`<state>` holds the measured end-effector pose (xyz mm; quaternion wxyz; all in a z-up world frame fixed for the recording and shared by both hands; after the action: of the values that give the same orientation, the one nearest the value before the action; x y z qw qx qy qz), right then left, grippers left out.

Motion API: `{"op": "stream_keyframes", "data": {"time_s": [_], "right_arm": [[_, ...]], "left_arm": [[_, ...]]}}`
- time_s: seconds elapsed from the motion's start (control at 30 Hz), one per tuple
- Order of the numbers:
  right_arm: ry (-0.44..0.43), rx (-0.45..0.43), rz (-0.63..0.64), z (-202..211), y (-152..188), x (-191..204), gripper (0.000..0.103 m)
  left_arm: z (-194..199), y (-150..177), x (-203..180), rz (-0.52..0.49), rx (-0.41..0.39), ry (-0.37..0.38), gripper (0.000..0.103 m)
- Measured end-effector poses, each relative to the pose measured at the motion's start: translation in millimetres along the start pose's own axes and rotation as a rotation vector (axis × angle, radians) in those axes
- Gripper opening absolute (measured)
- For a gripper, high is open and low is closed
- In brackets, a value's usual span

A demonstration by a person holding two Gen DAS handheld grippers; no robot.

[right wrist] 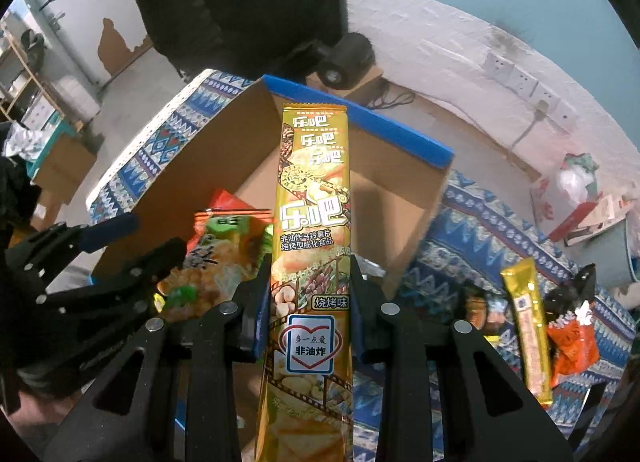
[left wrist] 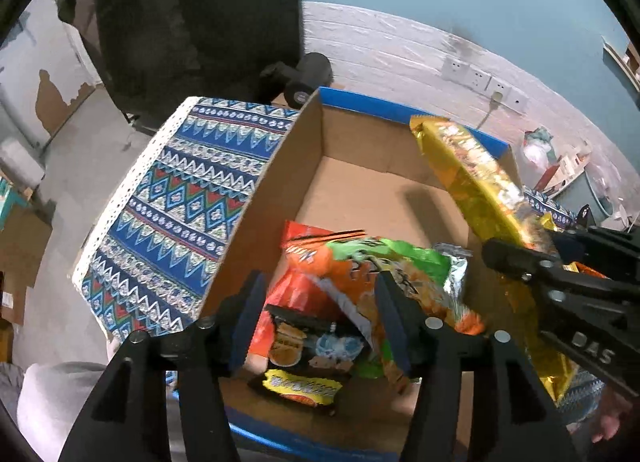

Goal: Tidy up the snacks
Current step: 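Open right tool to drop yellow chip bar into the box, then move both tools from the box back over the snack pile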

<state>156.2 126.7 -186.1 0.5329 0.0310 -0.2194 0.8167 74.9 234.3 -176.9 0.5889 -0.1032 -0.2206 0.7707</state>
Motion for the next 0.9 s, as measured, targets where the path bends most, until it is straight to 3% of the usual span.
{"op": "stream_keyframes", "data": {"time_s": [0.3,0.5,0.73,0.9], "right_arm": [[-0.034,0.040,-0.036,-26,2,6,0.031],[-0.053,0.024,-0.054,-19,-2,7,0.034],[-0.006,0.002,-0.006,7,5,-5,0.061],[0.060,-0.010,0.027,27,15,-26,0.066]], "left_arm": [[15,-1,19,0.032,-0.030,-0.011,0.063],[17,0,16,0.020,-0.030,-0.011,0.063],[24,0,3,-0.008,-0.041,-0.001,0.069],[29,-1,-16,-0.032,-0.039,0.025,0.070]]}}
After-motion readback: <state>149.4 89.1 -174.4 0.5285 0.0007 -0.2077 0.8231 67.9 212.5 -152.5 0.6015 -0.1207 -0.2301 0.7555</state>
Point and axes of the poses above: each gripper's, at about its wrist camera, not at the fingertips, and z roughly against the way its jaws point, x to its left, y to its underside, the point moved 9 cm from there along -z, roughly the way its jaws point, and after that the axes turned 8 degrees about -y, right-handed, at the moved point
